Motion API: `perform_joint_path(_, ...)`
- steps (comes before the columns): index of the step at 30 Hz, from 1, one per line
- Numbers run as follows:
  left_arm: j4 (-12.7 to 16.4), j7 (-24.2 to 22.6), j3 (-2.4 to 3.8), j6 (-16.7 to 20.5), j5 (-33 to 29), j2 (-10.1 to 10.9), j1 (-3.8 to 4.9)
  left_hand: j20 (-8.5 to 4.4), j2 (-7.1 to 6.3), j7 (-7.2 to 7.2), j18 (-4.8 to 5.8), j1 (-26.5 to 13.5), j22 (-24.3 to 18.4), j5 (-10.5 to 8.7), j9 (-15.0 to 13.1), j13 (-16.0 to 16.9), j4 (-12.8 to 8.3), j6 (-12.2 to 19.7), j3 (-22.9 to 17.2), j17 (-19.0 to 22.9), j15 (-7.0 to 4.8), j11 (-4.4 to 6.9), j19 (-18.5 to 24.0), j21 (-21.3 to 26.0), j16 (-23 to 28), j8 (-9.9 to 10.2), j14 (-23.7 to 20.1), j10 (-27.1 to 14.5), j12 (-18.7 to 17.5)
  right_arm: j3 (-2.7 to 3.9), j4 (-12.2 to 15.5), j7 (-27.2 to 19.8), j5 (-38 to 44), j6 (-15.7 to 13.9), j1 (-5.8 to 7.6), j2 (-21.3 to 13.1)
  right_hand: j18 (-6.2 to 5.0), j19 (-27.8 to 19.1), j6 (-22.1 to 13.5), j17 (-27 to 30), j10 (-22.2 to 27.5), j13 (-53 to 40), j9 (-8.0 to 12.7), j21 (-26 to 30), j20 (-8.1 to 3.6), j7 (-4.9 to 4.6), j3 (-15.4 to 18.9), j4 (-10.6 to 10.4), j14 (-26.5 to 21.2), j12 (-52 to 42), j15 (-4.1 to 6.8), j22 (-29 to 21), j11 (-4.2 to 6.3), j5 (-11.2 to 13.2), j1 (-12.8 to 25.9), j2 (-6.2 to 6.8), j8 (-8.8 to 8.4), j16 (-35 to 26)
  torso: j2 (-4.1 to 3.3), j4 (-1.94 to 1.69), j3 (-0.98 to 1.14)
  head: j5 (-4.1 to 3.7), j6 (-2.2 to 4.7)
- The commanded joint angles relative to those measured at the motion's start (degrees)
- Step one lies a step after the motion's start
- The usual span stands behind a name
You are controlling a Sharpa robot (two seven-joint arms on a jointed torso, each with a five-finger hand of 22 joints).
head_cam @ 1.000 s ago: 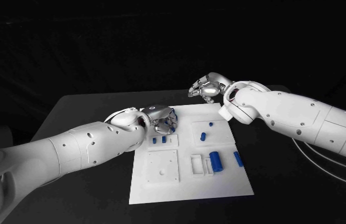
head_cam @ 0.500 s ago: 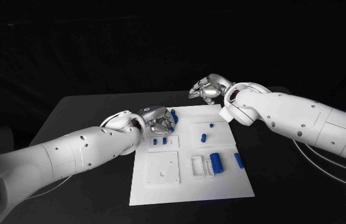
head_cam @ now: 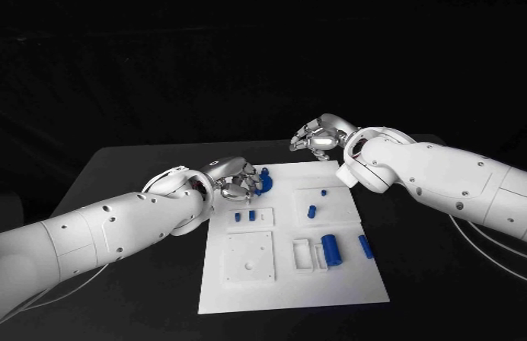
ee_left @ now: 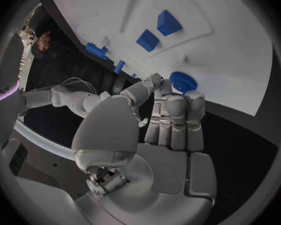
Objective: Assemble the parts on the task board
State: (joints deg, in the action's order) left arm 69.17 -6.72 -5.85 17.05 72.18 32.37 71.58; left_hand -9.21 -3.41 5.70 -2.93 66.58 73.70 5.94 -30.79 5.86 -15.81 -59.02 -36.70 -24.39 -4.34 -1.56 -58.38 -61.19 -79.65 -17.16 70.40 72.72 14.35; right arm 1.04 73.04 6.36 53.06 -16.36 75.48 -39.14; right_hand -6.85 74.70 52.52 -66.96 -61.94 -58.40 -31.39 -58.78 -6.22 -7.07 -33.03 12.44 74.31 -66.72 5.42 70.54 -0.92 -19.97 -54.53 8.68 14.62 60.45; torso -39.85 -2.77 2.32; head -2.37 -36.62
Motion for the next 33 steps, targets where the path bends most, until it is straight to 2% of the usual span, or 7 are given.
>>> perform_joint_path(1,0.52,0.82,0.08,-2.98,-0.70,0.82,0.02,-0.57,0.29,0.12,-5.49,-0.50,-0.04,0.26,-0.07,0.09,0.03,-0.72,-0.29,0.09,-0.14,-0.42,-0.20,-0.20,-0.09,-0.15,0.37,0.91,-0.08,0.03,0.04,-0.45,0.17,0.23,-0.02,-0.17,-8.15,0.04,0.06,0.07,0.26,0.07,-0.06,0.36,0.27,-0.35,-0.12,-0.06,0.26,0.16,-0.11,0.07,-0.01,-0.27,0.38,-0.35,-0.13,-0.32,-0.03,0.05,-0.03,0.01,-0.06)
perform_joint_path(10,0.43,1.48,0.08,-4.62,1.02,1.82,0.02,-0.59,0.29,0.11,-5.48,-0.44,-0.03,0.23,-0.05,0.11,-0.06,-0.74,-0.35,0.10,-0.15,-0.41,-0.19,-0.21,-0.08,-0.16,0.38,0.95,-0.14,0.03,0.06,-0.43,0.17,0.26,-0.02,-0.21,-8.15,0.05,0.07,0.07,0.26,0.08,-0.06,0.36,0.27,-0.35,-0.11,-0.05,0.26,0.15,-0.10,0.08,0.00,-0.27,0.38,-0.33,-0.13,-0.32,-0.11,0.08,-0.01,0.03,-0.14)
perform_joint_path(13,0.13,1.68,0.07,-5.12,1.68,1.78,0.02,-0.60,0.28,0.11,-5.48,-0.44,-0.03,0.21,-0.05,0.11,-0.09,-0.74,-0.37,0.11,-0.15,-0.41,-0.19,-0.21,-0.08,-0.16,0.38,0.95,-0.16,0.03,0.04,-0.43,0.17,0.28,-0.02,-0.20,-8.15,0.05,0.07,0.07,0.26,0.08,-0.07,0.36,0.27,-0.34,-0.12,-0.04,0.26,0.15,-0.10,0.08,0.00,-0.28,0.38,-0.33,-0.13,-0.32,-0.09,0.05,-0.05,0.09,-0.13)
perform_joint_path(17,-0.36,1.83,0.06,-5.18,3.53,1.59,0.02,-0.61,0.28,0.10,-5.47,-0.41,-0.03,0.19,-0.04,0.12,-0.13,-0.75,-0.40,0.12,-0.15,-0.41,-0.18,-0.21,-0.07,-0.16,0.38,0.97,-0.19,0.03,0.06,-0.44,0.17,0.28,-0.02,-0.18,-8.15,0.05,0.06,0.07,0.26,0.09,-0.07,0.37,0.27,-0.34,-0.12,-0.04,0.26,0.15,-0.10,0.08,0.00,-0.28,0.37,-0.34,-0.13,-0.32,-0.11,0.09,0.03,0.19,-0.18)
perform_joint_path(33,-0.98,2.17,0.05,-6.14,4.05,1.30,0.02,-0.63,0.26,0.09,-5.44,-0.36,-0.01,0.11,-0.02,0.16,-0.21,-0.80,-0.48,0.15,-0.16,-0.40,-0.16,-0.23,-0.07,-0.18,0.40,1.06,-0.27,0.03,0.04,-0.42,0.17,0.31,-0.02,-0.16,-8.15,0.06,0.06,0.07,0.26,0.10,-0.08,0.38,0.28,-0.34,-0.11,-0.02,0.26,0.14,-0.09,0.09,0.01,-0.29,0.38,-0.34,-0.14,-0.33,-0.10,0.14,0.09,0.33,-0.21)
